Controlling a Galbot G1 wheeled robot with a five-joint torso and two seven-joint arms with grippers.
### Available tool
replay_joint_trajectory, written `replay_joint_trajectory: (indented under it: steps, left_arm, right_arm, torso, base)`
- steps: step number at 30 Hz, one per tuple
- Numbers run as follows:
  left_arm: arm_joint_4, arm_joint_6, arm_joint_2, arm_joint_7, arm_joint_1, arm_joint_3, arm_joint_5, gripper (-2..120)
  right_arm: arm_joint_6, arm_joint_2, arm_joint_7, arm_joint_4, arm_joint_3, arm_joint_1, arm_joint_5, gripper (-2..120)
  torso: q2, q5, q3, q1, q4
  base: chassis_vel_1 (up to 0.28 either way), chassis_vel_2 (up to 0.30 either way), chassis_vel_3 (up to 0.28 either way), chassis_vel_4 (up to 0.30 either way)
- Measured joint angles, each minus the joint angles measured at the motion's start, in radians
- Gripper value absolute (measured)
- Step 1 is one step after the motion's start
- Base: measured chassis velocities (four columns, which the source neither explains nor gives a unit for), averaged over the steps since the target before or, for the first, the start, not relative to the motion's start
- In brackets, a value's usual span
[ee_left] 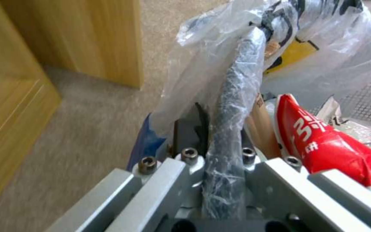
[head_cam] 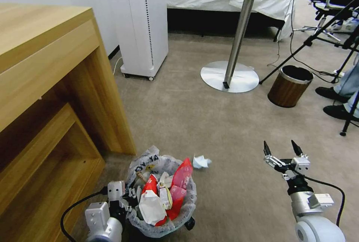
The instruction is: Pick up the trash bin and place the garbage on the floor into it.
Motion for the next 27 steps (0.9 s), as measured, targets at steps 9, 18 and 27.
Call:
replay_joint_trajectory:
  steps: [9,18,27]
  left_arm:
    - [0.0,0.0,-0.009,0.009,0.013,-0.006,0.02,0]
    - [-0.007,0.004,-0.009,0.02,0.027,-0.019,0.03,0]
    - [-0.004,0.007,-0.007,0.011,0.034,-0.039,0.021,0]
  right_arm:
    - [-0.031,-0.028,0.095,-0.012,-0.02,0.011,-0.085,100]
    - [-0.149,-0.175,0.08,-0.046,-0.134,0.068,0.033,100]
    - [-0.153,-0.266,-0.047,-0.329,-0.431,0.331,0.133,100]
  torso:
    - [0.0,0.0002,0.0,0.0,0.0]
    - [0.0,0.0003,-0.001,0.0,-0.0001]
    - [0.0,0.0001,0.0,0.0,0.0]
  base:
    - [-0.203,0.194,0.209,-0.201]
    - [-0.007,0.01,0.002,-0.005]
    - [0.0,0.0,0.0,0.0]
